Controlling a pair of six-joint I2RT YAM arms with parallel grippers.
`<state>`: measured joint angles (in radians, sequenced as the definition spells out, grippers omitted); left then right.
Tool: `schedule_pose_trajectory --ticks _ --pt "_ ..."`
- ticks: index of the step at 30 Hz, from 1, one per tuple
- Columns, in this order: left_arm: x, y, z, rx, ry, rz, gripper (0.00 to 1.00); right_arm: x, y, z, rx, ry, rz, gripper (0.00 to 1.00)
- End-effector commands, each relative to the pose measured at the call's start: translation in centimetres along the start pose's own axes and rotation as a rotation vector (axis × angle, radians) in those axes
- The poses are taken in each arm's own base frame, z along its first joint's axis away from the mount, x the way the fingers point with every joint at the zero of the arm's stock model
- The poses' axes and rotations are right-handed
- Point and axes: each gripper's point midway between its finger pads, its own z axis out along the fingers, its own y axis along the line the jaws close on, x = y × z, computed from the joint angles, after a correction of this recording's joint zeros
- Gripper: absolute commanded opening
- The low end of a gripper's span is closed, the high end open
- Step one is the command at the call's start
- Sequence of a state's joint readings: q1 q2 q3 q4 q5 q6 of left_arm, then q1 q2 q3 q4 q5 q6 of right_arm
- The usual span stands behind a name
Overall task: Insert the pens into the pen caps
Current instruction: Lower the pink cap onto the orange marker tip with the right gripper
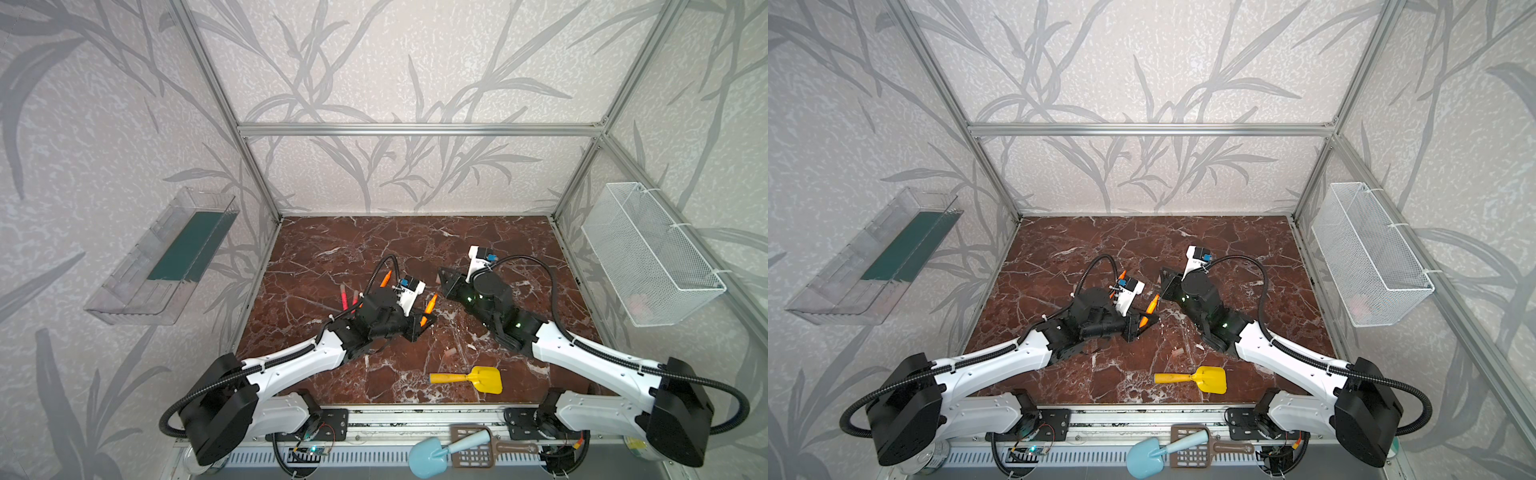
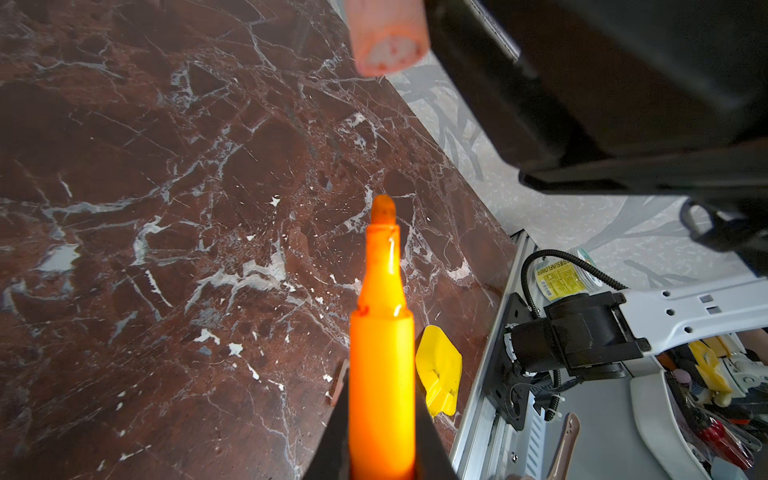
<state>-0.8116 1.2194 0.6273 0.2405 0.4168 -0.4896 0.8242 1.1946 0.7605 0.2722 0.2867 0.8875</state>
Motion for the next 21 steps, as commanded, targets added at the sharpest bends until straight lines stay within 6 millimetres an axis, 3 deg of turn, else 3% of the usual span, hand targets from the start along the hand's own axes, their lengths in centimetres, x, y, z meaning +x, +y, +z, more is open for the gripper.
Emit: schedule_pose_trajectory --ticks 1,21 --pt "-0.9 -0.3 -0.6 -0.005 -0.046 0.032 0.00 0.1 0.2 -0.4 -0.025 -0.014 0.044 0.08" --pt "-0.8 0.0 -0.5 -0.020 -0.045 0.033 0.00 2.6 0.4 -1.3 -0.071 0.037 0.087 0.07"
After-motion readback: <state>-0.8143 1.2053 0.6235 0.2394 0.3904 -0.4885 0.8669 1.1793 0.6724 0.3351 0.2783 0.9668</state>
